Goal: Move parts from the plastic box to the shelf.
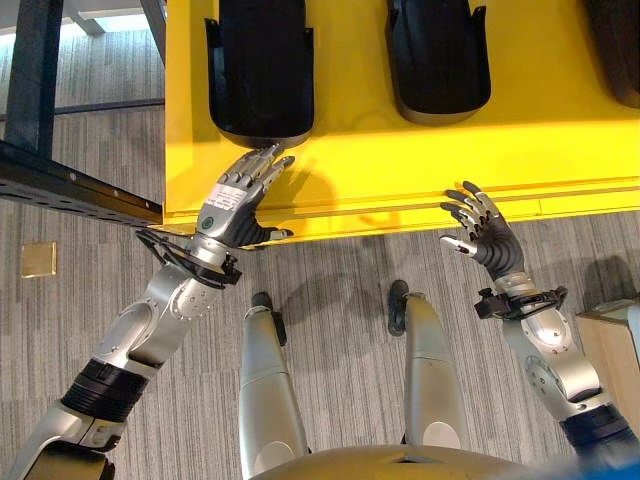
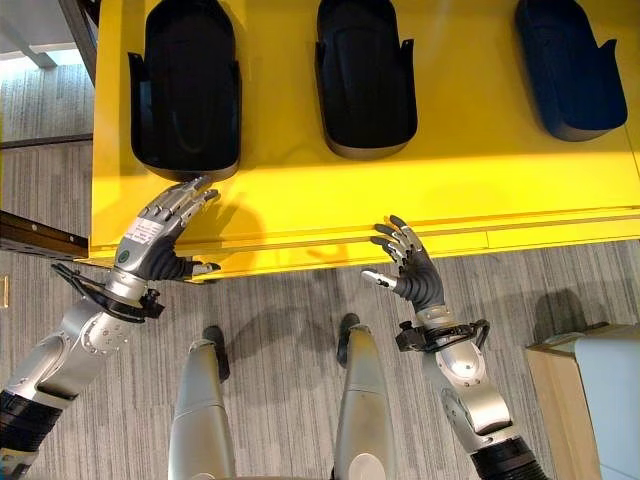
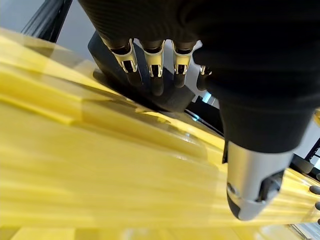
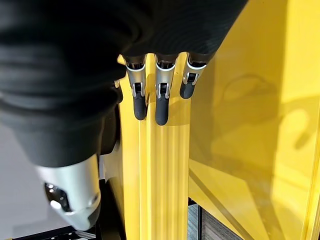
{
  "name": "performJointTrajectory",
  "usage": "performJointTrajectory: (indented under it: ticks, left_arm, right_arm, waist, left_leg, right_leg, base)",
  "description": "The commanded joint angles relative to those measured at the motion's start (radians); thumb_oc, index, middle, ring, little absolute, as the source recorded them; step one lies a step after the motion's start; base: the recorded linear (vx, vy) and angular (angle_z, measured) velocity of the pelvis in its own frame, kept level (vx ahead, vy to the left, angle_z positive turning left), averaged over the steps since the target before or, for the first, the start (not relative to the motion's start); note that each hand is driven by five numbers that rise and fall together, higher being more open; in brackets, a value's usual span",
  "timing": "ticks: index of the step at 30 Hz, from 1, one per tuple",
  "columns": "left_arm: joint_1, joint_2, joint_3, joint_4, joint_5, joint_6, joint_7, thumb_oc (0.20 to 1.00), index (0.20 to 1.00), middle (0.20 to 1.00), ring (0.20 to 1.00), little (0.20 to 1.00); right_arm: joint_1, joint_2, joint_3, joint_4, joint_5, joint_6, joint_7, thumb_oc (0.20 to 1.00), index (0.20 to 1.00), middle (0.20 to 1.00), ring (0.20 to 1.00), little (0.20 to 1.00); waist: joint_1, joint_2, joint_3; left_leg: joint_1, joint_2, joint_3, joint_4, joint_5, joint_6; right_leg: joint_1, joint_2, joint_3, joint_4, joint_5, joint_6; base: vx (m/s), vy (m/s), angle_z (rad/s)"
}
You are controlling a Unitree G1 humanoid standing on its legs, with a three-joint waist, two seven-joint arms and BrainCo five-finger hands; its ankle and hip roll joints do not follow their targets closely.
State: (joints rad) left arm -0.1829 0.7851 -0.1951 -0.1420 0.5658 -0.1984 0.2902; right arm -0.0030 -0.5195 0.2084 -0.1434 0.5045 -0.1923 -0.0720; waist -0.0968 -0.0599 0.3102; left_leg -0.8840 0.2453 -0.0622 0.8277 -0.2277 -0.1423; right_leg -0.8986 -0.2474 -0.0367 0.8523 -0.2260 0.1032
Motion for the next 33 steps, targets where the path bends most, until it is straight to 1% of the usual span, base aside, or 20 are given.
performJointTrajectory:
  ticks: [1, 7, 8, 9, 17, 18, 19, 20, 26, 27, 30, 31, 32, 33]
  left_arm:
    - [-0.047, -0.023, -0.012, 0.018, 0.018, 0.001, 0.048, 1.0, 1.0, 1.0, 1.0, 1.0]
    - [-0.062, -0.029, -0.016, 0.032, 0.022, 0.005, 0.052, 1.0, 1.0, 1.0, 1.0, 1.0]
    - [-0.063, -0.03, -0.016, 0.033, 0.022, 0.005, 0.052, 1.0, 1.0, 1.0, 1.0, 1.0]
    - [-0.078, -0.033, -0.023, 0.039, 0.022, 0.007, 0.053, 1.0, 1.0, 1.0, 1.0, 1.0]
    - [-0.118, -0.036, -0.041, 0.06, 0.028, 0.013, 0.054, 1.0, 1.0, 1.0, 1.0, 1.0]
    - [-0.128, -0.04, -0.05, 0.067, 0.022, 0.013, 0.053, 1.0, 1.0, 1.0, 1.0, 1.0]
    - [-0.133, -0.041, -0.054, 0.073, 0.021, 0.013, 0.054, 1.0, 1.0, 1.0, 1.0, 1.0]
    - [-0.14, -0.045, -0.06, 0.08, 0.017, 0.014, 0.053, 1.0, 1.0, 1.0, 1.0, 1.0]
    - [-0.161, -0.05, -0.069, 0.093, 0.021, 0.018, 0.055, 1.0, 1.0, 1.0, 1.0, 1.0]
    - [-0.162, -0.051, -0.071, 0.095, 0.02, 0.018, 0.054, 1.0, 1.0, 1.0, 1.0, 1.0]
    - [-0.164, -0.053, -0.073, 0.1, 0.022, 0.02, 0.053, 1.0, 1.0, 1.0, 1.0, 1.0]
    - [-0.164, -0.053, -0.073, 0.1, 0.023, 0.02, 0.053, 1.0, 1.0, 1.0, 1.0, 1.0]
    - [-0.163, -0.053, -0.074, 0.103, 0.023, 0.02, 0.052, 1.0, 1.0, 1.0, 1.0, 1.0]
    - [-0.163, -0.053, -0.073, 0.104, 0.023, 0.021, 0.052, 1.0, 1.0, 1.0, 1.0, 1.0]
  right_arm:
    - [-0.003, -0.011, -0.014, -0.037, 0.001, -0.035, 0.0, 1.0, 1.0, 1.0, 1.0, 1.0]
    - [-0.003, -0.011, -0.014, -0.038, 0.003, -0.039, -0.001, 1.0, 1.0, 1.0, 1.0, 1.0]
    - [-0.002, -0.011, -0.015, -0.039, 0.003, -0.039, -0.001, 1.0, 1.0, 1.0, 1.0, 1.0]
    - [-0.001, -0.011, -0.015, -0.038, 0.003, -0.04, -0.002, 1.0, 1.0, 1.0, 1.0, 1.0]
    - [0.003, -0.016, -0.017, -0.04, 0.007, -0.037, 0.0, 1.0, 1.0, 1.0, 1.0, 1.0]
    - [0.003, -0.013, -0.014, -0.039, 0.008, -0.036, 0.001, 1.0, 1.0, 1.0, 1.0, 1.0]
    - [0.002, -0.014, -0.013, -0.039, 0.008, -0.036, 0.0, 1.0, 1.0, 1.0, 1.0, 1.0]
    - [0.0, -0.017, -0.012, -0.039, 0.008, -0.037, -0.001, 1.0, 1.0, 1.0, 1.0, 1.0]
    - [-0.001, -0.019, -0.012, -0.038, 0.007, -0.036, 0.0, 1.0, 1.0, 1.0, 1.0, 1.0]
    - [-0.001, -0.02, -0.012, -0.036, 0.008, -0.036, 0.001, 1.0, 1.0, 1.0, 1.0, 1.0]
    - [-0.001, -0.021, -0.01, -0.035, 0.009, -0.035, 0.001, 1.0, 1.0, 1.0, 1.0, 1.0]
    - [-0.002, -0.021, -0.01, -0.036, 0.008, -0.035, 0.002, 1.0, 1.0, 1.0, 1.0, 1.0]
    - [-0.002, -0.02, -0.009, -0.035, 0.008, -0.035, 0.002, 1.0, 1.0, 1.0, 1.0, 1.0]
    - [-0.003, -0.02, -0.01, -0.035, 0.007, -0.035, 0.002, 1.0, 1.0, 1.0, 1.0, 1.0]
  waist:
    - [-0.004, 0.004, -0.041]
    - [-0.008, 0.004, -0.044]
    - [-0.007, 0.003, -0.038]
    - [-0.01, 0.002, -0.038]
    - [-0.016, 0.001, -0.044]
    - [-0.018, 0.002, -0.052]
    - [-0.018, 0.002, -0.053]
    - [-0.02, 0.0, -0.049]
    - [-0.023, -0.001, -0.055]
    - [-0.023, 0.0, -0.062]
    - [-0.022, 0.001, -0.063]
    - [-0.022, 0.0, -0.058]
    - [-0.022, 0.0, -0.058]
    - [-0.022, 0.002, -0.063]
  left_leg:
    - [-0.021, 0.019, 0.037, -0.053, 0.033, 0.04]
    - [-0.022, 0.021, 0.04, -0.052, 0.032, 0.04]
    - [-0.032, 0.019, 0.042, -0.054, 0.056, 0.046]
    - [-0.036, 0.02, 0.042, -0.052, 0.056, 0.046]
    - [-0.043, 0.021, 0.042, -0.047, 0.055, 0.046]
    - [-0.033, 0.024, 0.039, -0.045, 0.032, 0.04]
    - [-0.033, 0.024, 0.04, -0.044, 0.032, 0.04]
    - [-0.042, 0.022, 0.043, -0.046, 0.055, 0.046]
    - [-0.044, 0.025, 0.043, -0.049, 0.055, 0.045]
    - [-0.034, 0.027, 0.042, -0.048, 0.031, 0.039]
    - [-0.034, 0.026, 0.041, -0.05, 0.032, 0.038]
    - [-0.045, 0.023, 0.043, -0.053, 0.057, 0.045]
    - [-0.044, 0.023, 0.042, -0.055, 0.058, 0.045]
    - [-0.034, 0.025, 0.041, -0.054, 0.035, 0.038]
  right_leg:
    - [0.048, -0.025, 0.018, -0.081, 0.034, 0.022]
    - [0.044, -0.024, 0.019, -0.079, 0.034, 0.022]
    - [0.035, -0.026, 0.017, -0.084, 0.056, 0.016]
    - [0.032, -0.025, 0.018, -0.083, 0.056, 0.015]
    - [0.024, -0.022, 0.021, -0.08, 0.059, 0.014]
    - [0.033, -0.02, 0.022, -0.076, 0.037, 0.02]
    - [0.032, -0.019, 0.023, -0.076, 0.037, 0.02]
    - [0.024, -0.019, 0.022, -0.081, 0.059, 0.013]
    - [0.02, -0.018, 0.023, -0.084, 0.06, 0.014]
    - [0.029, -0.016, 0.024, -0.078, 0.038, 0.02]
    - [0.029, -0.016, 0.024, -0.081, 0.039, 0.02]
    - [0.021, -0.017, 0.023, -0.088, 0.062, 0.014]
    - [0.022, -0.016, 0.023, -0.09, 0.063, 0.014]
    - [0.03, -0.014, 0.024, -0.085, 0.042, 0.02]
  base:
    - [0.0, 0.0, 0.0]
    - [-0.01, 0.001, 0.0]
    - [-0.08, 0.01, -0.01]
    - [-0.08, 0.01, 0.01]
    - [0.01, 0.0, -0.01]
    - [0.08, 0.0, -0.05]
    - [0.0, 0.006, -0.05]
    - [-0.08, 0.014, -0.04]
    - [0.0, 0.0, 0.0]
    - [0.09, -0.008, -0.02]
    - [0.0, -0.001, -0.01]
    - [-0.08, 0.011, 0.02]
    - [0.0, 0.0, 0.0]
    - [0.08, -0.002, -0.02]
